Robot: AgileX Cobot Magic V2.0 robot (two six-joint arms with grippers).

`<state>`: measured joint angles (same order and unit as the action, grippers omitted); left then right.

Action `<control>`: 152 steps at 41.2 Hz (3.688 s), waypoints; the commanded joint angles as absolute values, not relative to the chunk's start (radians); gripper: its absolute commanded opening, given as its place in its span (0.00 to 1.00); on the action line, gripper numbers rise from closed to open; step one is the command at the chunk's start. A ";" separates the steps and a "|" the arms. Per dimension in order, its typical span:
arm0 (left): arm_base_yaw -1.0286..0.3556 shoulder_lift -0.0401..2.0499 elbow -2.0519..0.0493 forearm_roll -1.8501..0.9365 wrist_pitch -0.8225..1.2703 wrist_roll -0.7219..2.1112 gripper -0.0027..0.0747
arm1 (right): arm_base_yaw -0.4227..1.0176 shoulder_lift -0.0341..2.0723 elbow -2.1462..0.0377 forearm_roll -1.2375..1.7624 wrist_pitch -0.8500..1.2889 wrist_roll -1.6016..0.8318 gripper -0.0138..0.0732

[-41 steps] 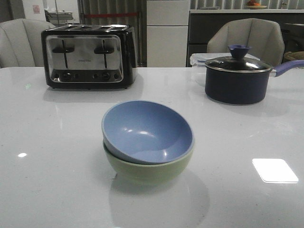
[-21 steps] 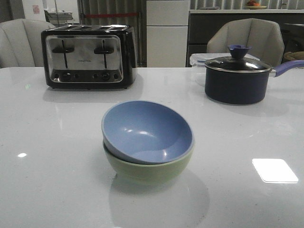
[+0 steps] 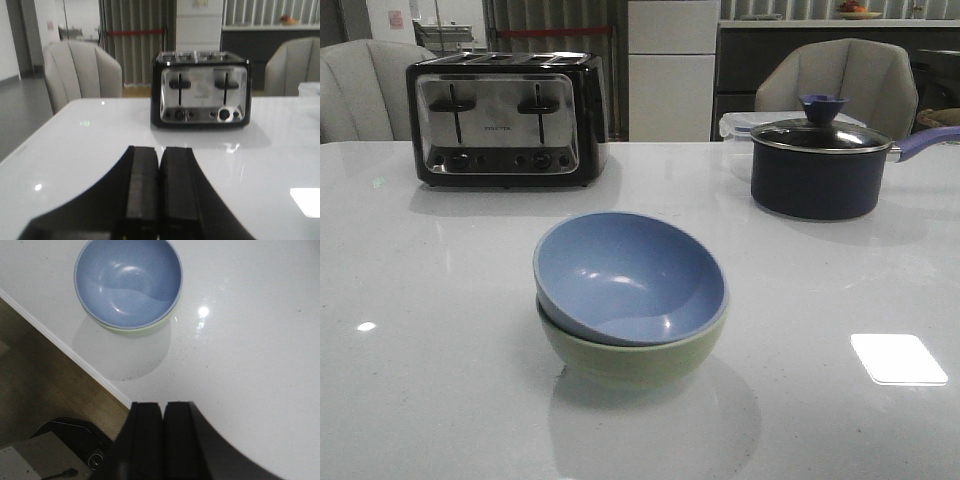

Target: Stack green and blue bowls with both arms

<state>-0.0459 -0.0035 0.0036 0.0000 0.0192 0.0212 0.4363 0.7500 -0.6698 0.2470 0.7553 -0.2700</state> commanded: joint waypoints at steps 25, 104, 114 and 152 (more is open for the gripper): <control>-0.042 -0.023 0.008 0.000 -0.098 0.010 0.15 | 0.430 0.745 -0.697 0.256 0.703 -0.273 0.22; -0.042 -0.023 0.008 0.000 -0.098 0.010 0.15 | 0.015 -0.030 0.025 -0.006 -0.063 -0.026 0.22; -0.042 -0.023 0.008 0.000 -0.098 0.010 0.15 | 0.015 -0.030 0.025 -0.035 -0.063 0.075 0.22; -0.042 -0.023 0.008 0.000 -0.098 0.010 0.15 | 0.014 -0.030 0.025 -0.040 -0.074 0.051 0.22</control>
<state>-0.0459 -0.0035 0.0036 0.0000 0.0000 0.0212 0.0220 -0.0093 0.0283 -0.0308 0.0226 0.0582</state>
